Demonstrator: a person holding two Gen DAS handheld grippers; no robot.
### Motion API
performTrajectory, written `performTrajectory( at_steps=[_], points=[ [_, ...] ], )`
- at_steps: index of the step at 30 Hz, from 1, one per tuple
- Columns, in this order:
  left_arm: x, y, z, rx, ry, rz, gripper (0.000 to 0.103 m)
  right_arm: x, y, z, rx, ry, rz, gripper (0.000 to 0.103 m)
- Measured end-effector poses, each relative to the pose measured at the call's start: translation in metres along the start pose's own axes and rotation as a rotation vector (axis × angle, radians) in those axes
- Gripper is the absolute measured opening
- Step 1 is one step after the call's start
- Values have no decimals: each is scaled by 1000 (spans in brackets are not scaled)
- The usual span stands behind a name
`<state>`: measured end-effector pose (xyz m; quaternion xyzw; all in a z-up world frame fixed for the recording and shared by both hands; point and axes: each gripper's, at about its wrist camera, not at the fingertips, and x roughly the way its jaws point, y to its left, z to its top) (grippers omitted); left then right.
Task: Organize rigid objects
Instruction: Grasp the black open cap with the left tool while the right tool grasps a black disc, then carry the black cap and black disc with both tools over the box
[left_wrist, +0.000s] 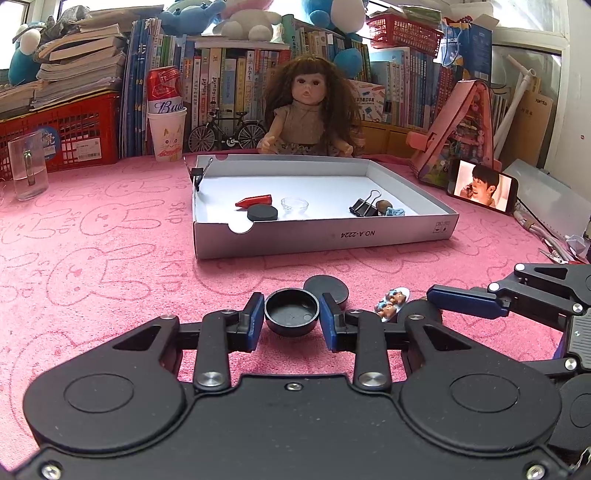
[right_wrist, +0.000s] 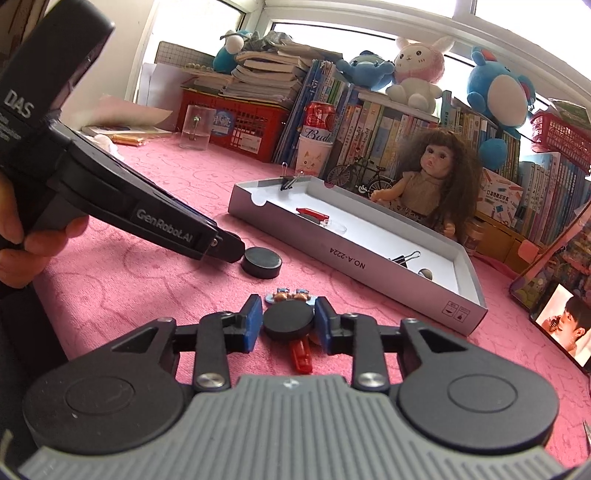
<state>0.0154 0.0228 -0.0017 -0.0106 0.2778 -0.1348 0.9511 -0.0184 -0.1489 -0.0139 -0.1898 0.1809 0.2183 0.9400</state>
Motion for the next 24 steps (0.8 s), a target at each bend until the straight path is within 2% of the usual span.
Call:
performTrajectory(
  at_steps=[3,4,5,7,9,13,15,16,17,21,24],
  points=[
    [0,0,0,-2,-2,2,30,2,-1,2,3,3,5,46],
    [0,0,0,-3,-3,3,30,2,0,2,3,4,6,41],
    [0,1,0,-4,-5,3,30,2,0,3,0,3,0,30],
    [0,1,0,-5,-8,4,30,2,-3,3,12,0,-4,27],
    [0,1,2,-4,-12,5,30,1,-6,4,34,-2,-10,18],
    [0,2,6,-5,-21,7,30,1,-16,6,83,-4,-23,15],
    [0,2,7,-7,-24,7,30,-1,-19,6,95,-6,0,18],
    [0,2,8,-7,-24,7,30,-4,-18,5,90,-14,12,23],
    [0,2,8,-6,-24,7,30,-5,-16,5,73,-17,18,38],
    [1,1,8,-5,-18,7,30,-7,-3,2,-23,-3,22,44],
    [1,1,8,-5,-18,6,30,-3,3,1,-49,17,18,47]
  ],
)
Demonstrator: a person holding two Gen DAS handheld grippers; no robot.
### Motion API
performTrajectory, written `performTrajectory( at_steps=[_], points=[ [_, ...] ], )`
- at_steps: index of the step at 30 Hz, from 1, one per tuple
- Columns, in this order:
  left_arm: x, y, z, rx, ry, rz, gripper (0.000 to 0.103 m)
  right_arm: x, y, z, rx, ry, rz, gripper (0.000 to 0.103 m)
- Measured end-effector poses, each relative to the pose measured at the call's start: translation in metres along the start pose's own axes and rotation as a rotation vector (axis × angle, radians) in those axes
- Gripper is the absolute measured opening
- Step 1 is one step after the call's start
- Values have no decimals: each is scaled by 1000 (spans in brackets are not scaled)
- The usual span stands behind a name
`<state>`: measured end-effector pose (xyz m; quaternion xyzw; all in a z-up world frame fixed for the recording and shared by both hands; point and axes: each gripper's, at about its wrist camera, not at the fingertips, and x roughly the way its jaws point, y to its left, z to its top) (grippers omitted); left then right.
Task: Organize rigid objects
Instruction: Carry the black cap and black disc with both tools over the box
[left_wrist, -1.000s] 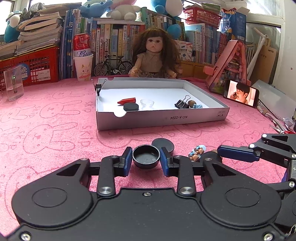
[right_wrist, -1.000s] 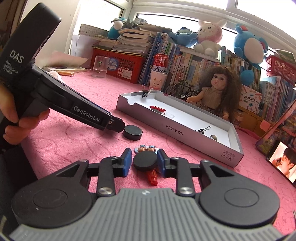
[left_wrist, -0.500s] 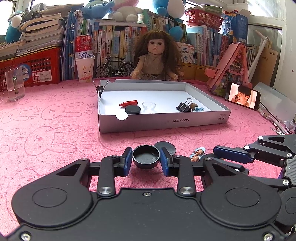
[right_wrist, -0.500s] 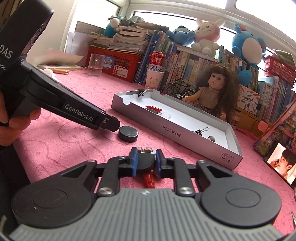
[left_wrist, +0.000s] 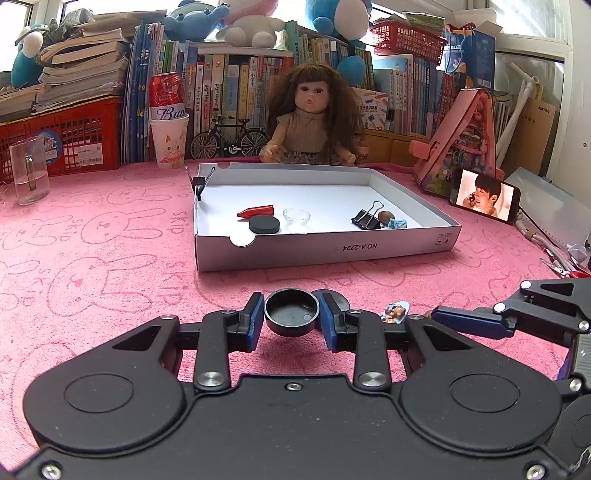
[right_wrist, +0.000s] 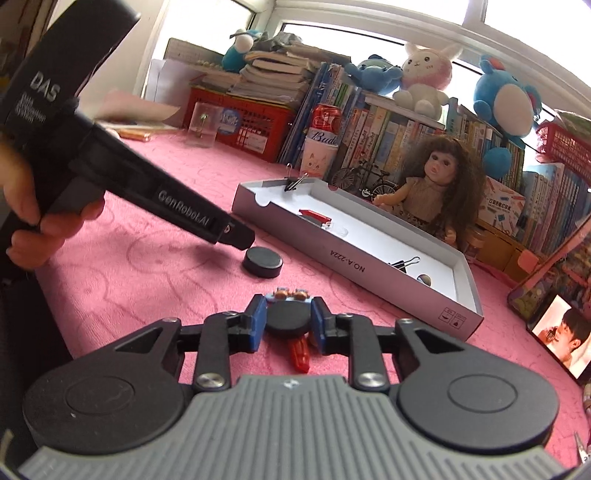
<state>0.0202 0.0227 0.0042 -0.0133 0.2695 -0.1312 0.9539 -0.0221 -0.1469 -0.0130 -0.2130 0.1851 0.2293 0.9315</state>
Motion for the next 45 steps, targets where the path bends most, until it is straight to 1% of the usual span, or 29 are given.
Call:
performTrajectory(
  at_steps=[3,8,9,10,12,15,16,17,18,20,21,25,28,33,38,41,45],
  points=[
    [1,-2,-1,5,1,0,30,5,1,0,5,9,-8,49],
    [1,-2,-3,-3,1,1,30,11,-7,3,70,22,7,49],
    [1,-2,-3,-3,1,0,30,11,-9,3,86,26,14,51],
    [1,-1,-3,-2,1,1,30,12,-12,3,109,33,19,53],
    [1,-2,-3,-3,2,2,30,13,-21,3,182,52,39,60],
    [2,0,-3,-11,4,1,30,16,-37,1,326,86,91,61],
    [2,1,-3,-12,4,0,30,17,-40,1,354,92,97,61],
    [2,1,-3,-12,3,1,30,17,-40,1,357,93,87,57],
    [2,1,-3,-11,4,0,30,17,-39,2,346,91,74,46],
    [2,1,-3,-12,3,0,30,17,-34,3,303,90,50,39],
    [2,1,-3,-13,3,0,30,17,-32,4,285,89,50,38],
    [2,1,-2,-14,0,3,30,14,-24,6,244,75,49,37],
    [2,2,0,-18,-3,5,30,12,-26,9,255,65,49,37],
    [5,3,9,-23,-17,8,30,10,-37,15,292,39,23,37],
    [10,5,26,-36,-47,16,30,14,-59,23,355,15,-24,37],
    [17,8,40,-35,-69,26,30,19,-78,28,403,2,-50,37],
    [33,13,64,-42,-77,36,30,34,-110,38,471,-1,-77,37]
  ],
)
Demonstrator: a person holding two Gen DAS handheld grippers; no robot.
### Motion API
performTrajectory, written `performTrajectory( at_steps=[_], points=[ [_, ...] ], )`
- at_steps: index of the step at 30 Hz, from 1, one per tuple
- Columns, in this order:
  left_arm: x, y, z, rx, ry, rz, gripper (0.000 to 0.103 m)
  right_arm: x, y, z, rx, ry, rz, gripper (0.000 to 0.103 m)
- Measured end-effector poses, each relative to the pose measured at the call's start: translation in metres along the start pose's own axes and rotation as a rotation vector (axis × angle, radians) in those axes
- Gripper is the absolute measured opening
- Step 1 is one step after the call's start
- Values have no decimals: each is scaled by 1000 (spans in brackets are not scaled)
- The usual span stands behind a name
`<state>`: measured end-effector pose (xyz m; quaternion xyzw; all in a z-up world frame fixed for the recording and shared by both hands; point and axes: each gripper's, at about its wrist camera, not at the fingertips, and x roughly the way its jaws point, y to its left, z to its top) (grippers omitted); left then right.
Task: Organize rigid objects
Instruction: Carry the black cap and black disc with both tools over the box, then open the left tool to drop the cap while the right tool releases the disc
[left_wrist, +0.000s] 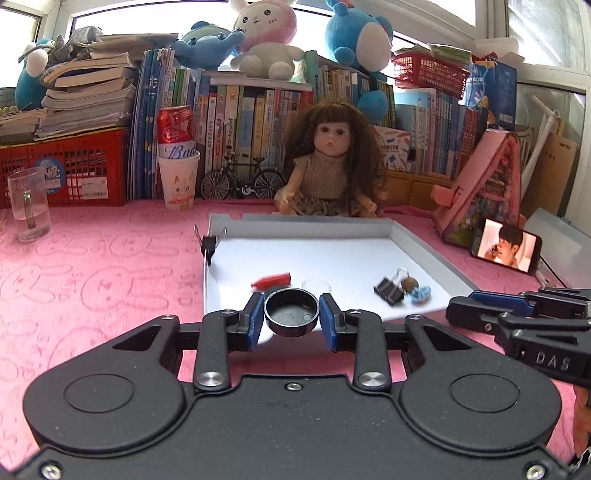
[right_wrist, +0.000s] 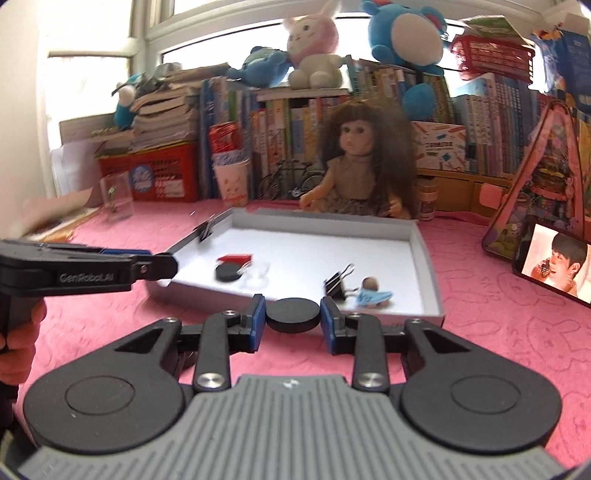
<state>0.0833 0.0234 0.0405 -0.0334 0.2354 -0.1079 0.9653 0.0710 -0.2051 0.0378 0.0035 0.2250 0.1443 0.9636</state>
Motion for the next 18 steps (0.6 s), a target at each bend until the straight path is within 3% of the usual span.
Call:
performTrajectory(
  at_steps=[9,18],
  points=[
    [76,12,47,-61,35,50,30,60,-52,49,132,44,-38,37],
    [148,24,54,-87,139,151,30,117,-78,48,224,151,-55,37]
  ],
)
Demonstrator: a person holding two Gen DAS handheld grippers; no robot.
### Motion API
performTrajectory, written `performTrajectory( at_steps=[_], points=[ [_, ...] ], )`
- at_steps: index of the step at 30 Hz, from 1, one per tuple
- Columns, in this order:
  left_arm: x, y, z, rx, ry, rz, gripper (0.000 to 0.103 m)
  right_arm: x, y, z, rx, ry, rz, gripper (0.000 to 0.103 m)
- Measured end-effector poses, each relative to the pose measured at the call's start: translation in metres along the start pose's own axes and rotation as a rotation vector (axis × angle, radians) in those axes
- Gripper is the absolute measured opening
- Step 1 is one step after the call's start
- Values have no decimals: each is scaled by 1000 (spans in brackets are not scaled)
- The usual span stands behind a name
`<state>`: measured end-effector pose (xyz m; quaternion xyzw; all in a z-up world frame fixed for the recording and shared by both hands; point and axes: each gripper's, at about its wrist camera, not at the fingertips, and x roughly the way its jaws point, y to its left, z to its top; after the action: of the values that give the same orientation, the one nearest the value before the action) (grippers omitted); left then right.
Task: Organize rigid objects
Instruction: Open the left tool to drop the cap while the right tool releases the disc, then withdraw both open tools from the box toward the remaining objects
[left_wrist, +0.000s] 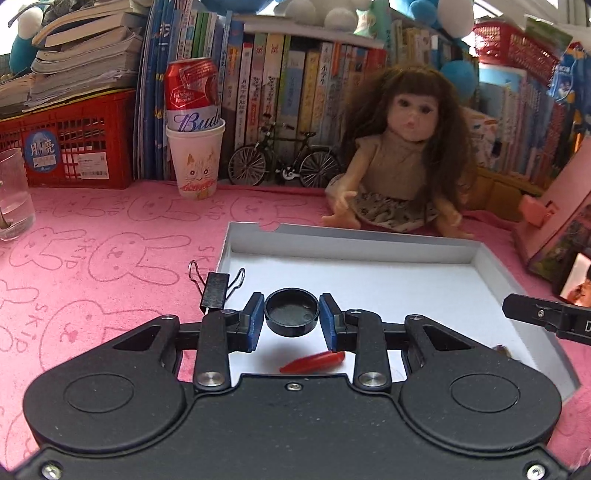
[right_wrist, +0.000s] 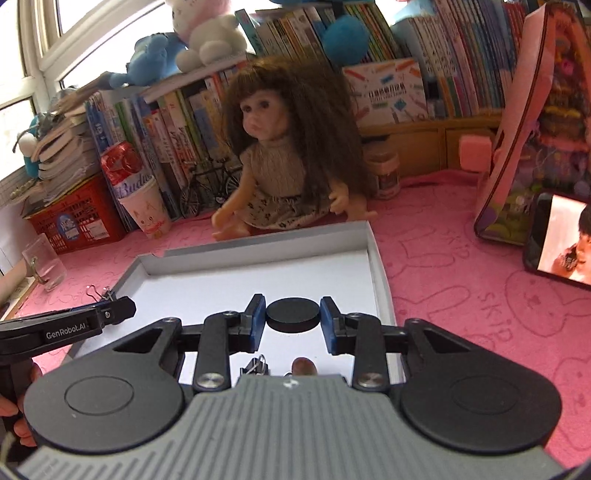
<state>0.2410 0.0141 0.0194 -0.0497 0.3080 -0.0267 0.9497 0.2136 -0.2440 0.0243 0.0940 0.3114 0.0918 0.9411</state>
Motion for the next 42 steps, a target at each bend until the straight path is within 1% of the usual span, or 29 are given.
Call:
performTrajectory(
  at_steps=[6,12,18,20,22,23,24,25,26,27,30,34,37,38,42],
  points=[
    [16,-9,-3,41,17,21,30,18,1,-3,3,49,-24,37],
    [21,-12,-8,59,43,23,30,23,3,-6,4,72,-40,37],
    [22,-16,-11,99,35,40,30,26,4,-7,11,82,-40,37],
    [22,-16,-11,104,35,41,30,27,3,-7,18,83,-37,37],
    [21,-16,-11,101,30,26,30,27,3,-8,28,83,-33,37],
    [19,-14,-10,93,18,9,32,26,2,-8,35,80,-28,38],
    [17,-14,-10,89,7,-4,42,24,2,-7,43,75,-19,41],
    [13,-13,-9,84,-8,-14,55,22,1,-7,50,66,-8,41],
    [9,-13,-8,83,-22,-18,59,19,0,-6,55,55,3,47],
    [4,-14,-7,86,-36,-19,65,16,0,-5,55,44,8,56],
    [-6,-17,-5,103,-63,-35,75,7,2,-3,49,22,20,61],
    [-14,-19,-6,111,-49,-40,76,-4,4,-2,37,-8,29,65],
    [-22,-19,-12,114,-43,-55,77,-14,5,-5,25,-29,44,73],
    [-26,-19,-14,116,-41,-57,77,-18,6,-7,16,-35,51,75],
    [-44,-19,-24,127,-43,-92,77,-35,13,-17,-42,-56,75,80]
  ],
)
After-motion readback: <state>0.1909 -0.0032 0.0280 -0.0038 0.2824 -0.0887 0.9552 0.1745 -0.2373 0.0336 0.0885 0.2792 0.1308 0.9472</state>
